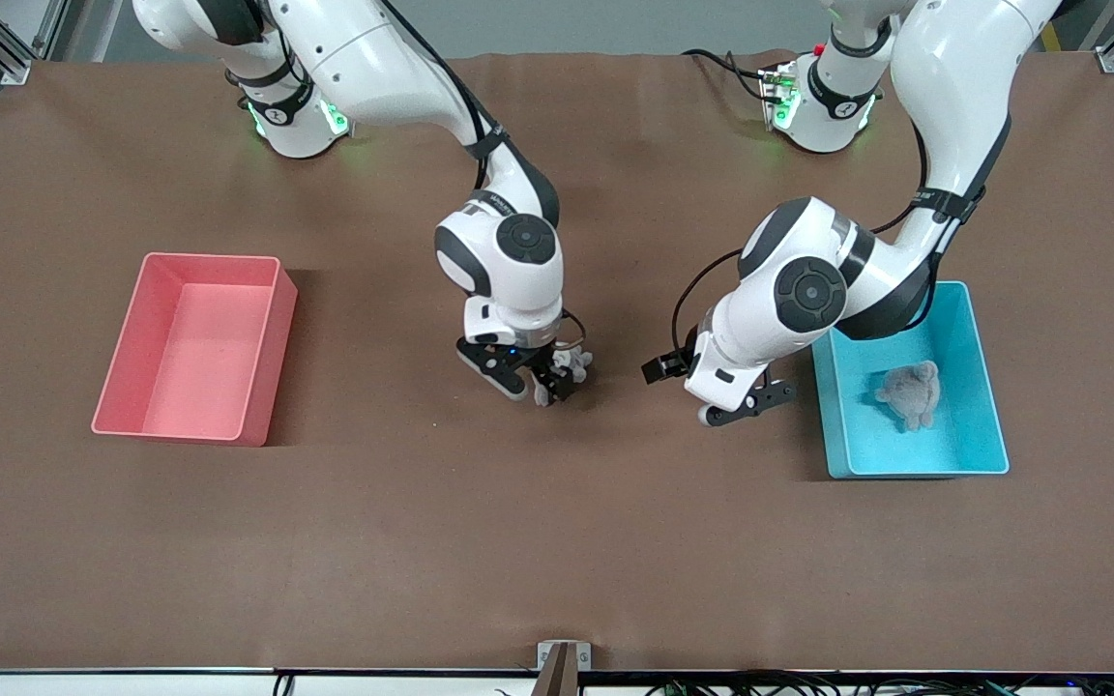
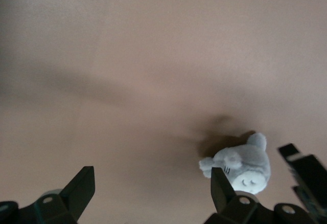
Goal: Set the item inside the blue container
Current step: 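Bring the white-faced plush mid-table with the right gripper while the left gripper reaches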
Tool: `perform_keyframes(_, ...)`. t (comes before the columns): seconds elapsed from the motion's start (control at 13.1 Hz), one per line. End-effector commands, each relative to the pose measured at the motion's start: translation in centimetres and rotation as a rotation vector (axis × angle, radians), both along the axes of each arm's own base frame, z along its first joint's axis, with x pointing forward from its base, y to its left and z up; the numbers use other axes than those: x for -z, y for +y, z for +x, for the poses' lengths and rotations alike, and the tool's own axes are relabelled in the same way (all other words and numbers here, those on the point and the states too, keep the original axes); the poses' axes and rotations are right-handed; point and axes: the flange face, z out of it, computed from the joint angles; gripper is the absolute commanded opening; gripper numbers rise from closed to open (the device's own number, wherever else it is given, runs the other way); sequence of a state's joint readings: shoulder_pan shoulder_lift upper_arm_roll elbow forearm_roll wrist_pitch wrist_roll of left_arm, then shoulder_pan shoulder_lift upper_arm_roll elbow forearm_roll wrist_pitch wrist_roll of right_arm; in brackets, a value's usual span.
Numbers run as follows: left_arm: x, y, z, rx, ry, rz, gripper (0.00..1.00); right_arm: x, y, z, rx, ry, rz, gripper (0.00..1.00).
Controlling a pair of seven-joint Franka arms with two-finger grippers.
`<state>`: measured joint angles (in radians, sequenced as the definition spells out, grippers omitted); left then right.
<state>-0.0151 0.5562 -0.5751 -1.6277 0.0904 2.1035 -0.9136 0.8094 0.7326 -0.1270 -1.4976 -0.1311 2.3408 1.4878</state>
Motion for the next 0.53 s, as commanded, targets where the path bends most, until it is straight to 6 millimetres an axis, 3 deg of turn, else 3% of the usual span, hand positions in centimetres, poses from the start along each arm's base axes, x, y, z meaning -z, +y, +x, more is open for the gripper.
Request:
perform_keyframes(0.0,0.7,-2.4,0.1,-0.027,-0.029,0.007,1.0,-4.2,-4.4,2.6,-0.088,0.033,-0.041,1.0)
perform_keyframes(0.23,1.9,-4.8,-0.1,-0.09,-0.061,0.011,1.0,-7.1,-10.2,5.2,-0.221,0.131,-0.07,1.0)
perform_keyframes(0.46,2.8,-9.4,-1.5,-0.106,-0.062,0.007,1.0,-11.1,-19.1,7.7,-0.36,0.251,-0.073,1.0)
